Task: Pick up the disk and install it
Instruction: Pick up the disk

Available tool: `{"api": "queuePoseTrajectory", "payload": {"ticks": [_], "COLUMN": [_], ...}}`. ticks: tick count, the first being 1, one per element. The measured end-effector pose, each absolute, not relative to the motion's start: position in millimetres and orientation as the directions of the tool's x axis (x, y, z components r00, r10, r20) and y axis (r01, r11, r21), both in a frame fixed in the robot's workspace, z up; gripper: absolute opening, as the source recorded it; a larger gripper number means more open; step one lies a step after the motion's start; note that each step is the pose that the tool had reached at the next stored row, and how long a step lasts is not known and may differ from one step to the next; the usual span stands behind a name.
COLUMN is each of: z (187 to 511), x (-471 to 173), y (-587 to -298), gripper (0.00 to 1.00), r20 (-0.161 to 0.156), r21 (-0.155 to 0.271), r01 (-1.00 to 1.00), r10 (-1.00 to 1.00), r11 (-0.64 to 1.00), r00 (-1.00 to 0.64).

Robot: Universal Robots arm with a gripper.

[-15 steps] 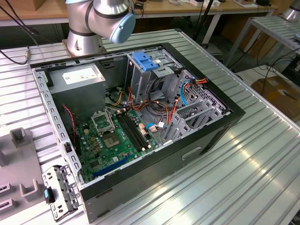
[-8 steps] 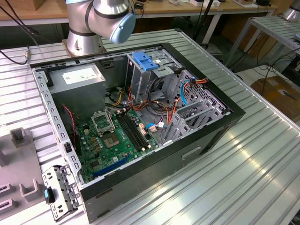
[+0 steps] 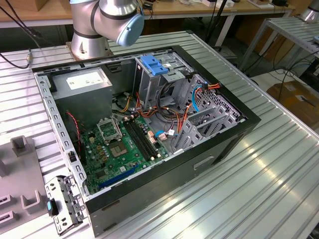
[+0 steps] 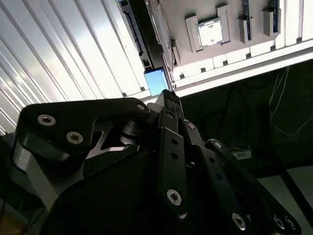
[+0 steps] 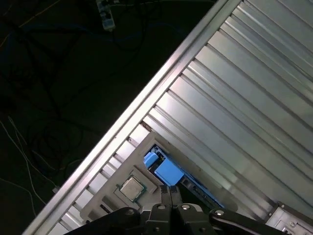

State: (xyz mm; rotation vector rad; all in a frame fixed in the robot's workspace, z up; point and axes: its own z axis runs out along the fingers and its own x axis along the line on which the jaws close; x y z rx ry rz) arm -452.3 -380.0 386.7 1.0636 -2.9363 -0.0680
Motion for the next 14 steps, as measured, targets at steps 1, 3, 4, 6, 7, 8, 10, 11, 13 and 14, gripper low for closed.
{"api": "queuePoseTrajectory", "payload": {"ticks": [1,3,4,6,7,8,10,11,13,14], "z": [386.7,386.7,386.7,386.7,386.7,386.7,386.7,386.7,386.7,386.7], "x": [-452.3,-452.3,-452.3,-452.3,-452.3,-452.3,-452.3,-452.3,-452.3,-452.3], "y": [-380.0,-380.0,-380.0,-380.0,-380.0,-380.0,-380.0,-380.0,-380.0,-380.0], "gripper": [0.11,0.11,0.11,0.11,0.11,0.11,0.11,0.11,0.11,0.11], "r20": [0.002,0.002,0.002,0.002,0.002,0.002,0.002,0.002,0.002,0.002], "r21": [0.047,0.047,0.047,0.047,0.047,0.047,0.047,0.047,0.047,0.047], "r01": [-0.646,-0.657,-0.662,-0.672,-0.676,-0.682,-0.691,-0.696,-0.705,-0.71], "r10": [-0.646,-0.658,-0.662,-0.673,-0.677,-0.683,-0.692,-0.696,-0.706,-0.71], "r11": [0.762,0.752,0.748,0.739,0.735,0.73,0.721,0.717,0.708,0.703], "r00": [-0.763,-0.753,-0.749,-0.74,-0.736,-0.73,-0.722,-0.718,-0.708,-0.704]}}
